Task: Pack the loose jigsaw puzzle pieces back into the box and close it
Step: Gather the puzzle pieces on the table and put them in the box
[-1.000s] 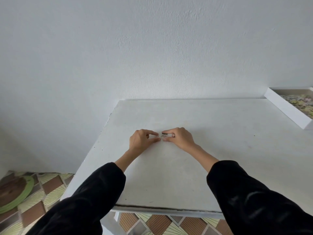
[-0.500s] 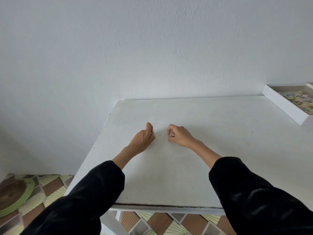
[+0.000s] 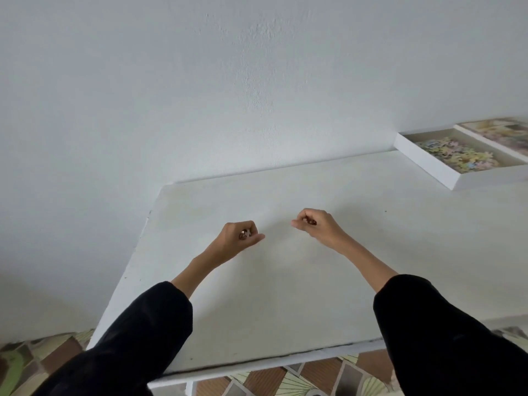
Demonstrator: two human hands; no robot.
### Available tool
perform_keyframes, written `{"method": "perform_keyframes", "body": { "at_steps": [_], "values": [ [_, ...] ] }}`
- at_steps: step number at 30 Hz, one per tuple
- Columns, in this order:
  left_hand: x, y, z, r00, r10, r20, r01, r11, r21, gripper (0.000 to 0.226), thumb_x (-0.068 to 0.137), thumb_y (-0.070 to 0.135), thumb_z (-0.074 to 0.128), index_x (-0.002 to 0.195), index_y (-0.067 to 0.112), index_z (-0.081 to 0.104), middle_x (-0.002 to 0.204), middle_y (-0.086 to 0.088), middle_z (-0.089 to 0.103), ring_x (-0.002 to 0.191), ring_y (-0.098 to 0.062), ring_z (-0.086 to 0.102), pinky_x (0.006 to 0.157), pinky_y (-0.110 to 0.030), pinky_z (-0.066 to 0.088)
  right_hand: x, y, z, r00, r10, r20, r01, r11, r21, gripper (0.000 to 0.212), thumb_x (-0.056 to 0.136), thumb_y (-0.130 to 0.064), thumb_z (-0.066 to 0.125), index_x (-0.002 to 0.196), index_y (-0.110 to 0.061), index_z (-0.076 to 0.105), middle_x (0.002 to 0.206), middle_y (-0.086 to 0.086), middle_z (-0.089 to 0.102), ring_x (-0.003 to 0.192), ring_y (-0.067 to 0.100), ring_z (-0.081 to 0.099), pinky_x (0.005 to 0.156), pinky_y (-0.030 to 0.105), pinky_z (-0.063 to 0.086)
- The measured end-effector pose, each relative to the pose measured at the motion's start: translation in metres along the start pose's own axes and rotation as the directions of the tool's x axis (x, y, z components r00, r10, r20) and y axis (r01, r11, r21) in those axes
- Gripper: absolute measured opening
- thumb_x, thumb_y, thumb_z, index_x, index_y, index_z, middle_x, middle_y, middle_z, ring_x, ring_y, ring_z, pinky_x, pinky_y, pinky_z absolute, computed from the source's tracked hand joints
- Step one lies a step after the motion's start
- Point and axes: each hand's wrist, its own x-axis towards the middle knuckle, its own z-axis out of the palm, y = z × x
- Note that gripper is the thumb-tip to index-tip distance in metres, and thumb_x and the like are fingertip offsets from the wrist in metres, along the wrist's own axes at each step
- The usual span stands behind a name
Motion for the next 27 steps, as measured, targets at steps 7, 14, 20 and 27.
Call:
{"method": "perform_keyframes", "body": {
  "at_steps": [7,14,20,27],
  "values": [
    [0.049,0.058,0.044,0.992,0.109,0.059,-0.109,0.994,-0.014,0.038,0.083,0.019,0.068,0.056,0.021,0.042,0.048,0.012,0.036,0.048,-0.007,0.031,0.05,-0.012,0.026,-0.015,0.028,-0.072,1.0,-0.006,-0.011,0.005,0.997,-0.072,0.031,0.072,-0.015,0.077,0.062,-0.022,0.049,0.058,-0.008,0.045,0.047,0.001,0.039,0.049,0.011,0.027],
    [0.113,0.128,0.113,0.97,0.213,0.117,-0.209,0.977,-0.047,0.036,0.078,0.02,0.073,0.057,0.022,0.044,0.049,0.012,0.04,0.049,-0.006,0.032,0.05,-0.011,0.027,-0.028,0.066,-0.173,0.999,-0.005,-0.036,-0.001,0.987,-0.158,0.027,0.071,-0.018,0.078,0.064,-0.024,0.052,0.064,0.001,0.051,0.051,0.004,0.038,0.051,0.015,0.03],
    [0.163,0.183,0.175,0.962,0.254,0.099,-0.242,0.963,-0.117,0.036,0.078,0.016,0.073,0.057,0.018,0.045,0.047,0.014,0.043,0.047,-0.005,0.034,0.049,-0.011,0.027,-0.04,0.097,-0.267,0.992,-0.018,-0.128,-0.006,0.983,-0.182,0.024,0.072,-0.018,0.077,0.066,-0.022,0.054,0.067,0.005,0.054,0.055,0.01,0.041,0.051,0.014,0.031],
    [0.212,0.236,0.226,0.943,0.325,0.067,-0.317,0.942,-0.113,0.035,0.079,0.014,0.072,0.058,0.019,0.045,0.048,0.012,0.043,0.047,-0.004,0.035,0.05,-0.01,0.028,-0.041,0.119,-0.342,0.985,-0.027,-0.169,-0.008,0.979,-0.203,0.023,0.073,-0.011,0.076,0.067,-0.019,0.055,0.075,-0.002,0.056,0.054,0.003,0.042,0.051,0.009,0.034]
  ]
}}
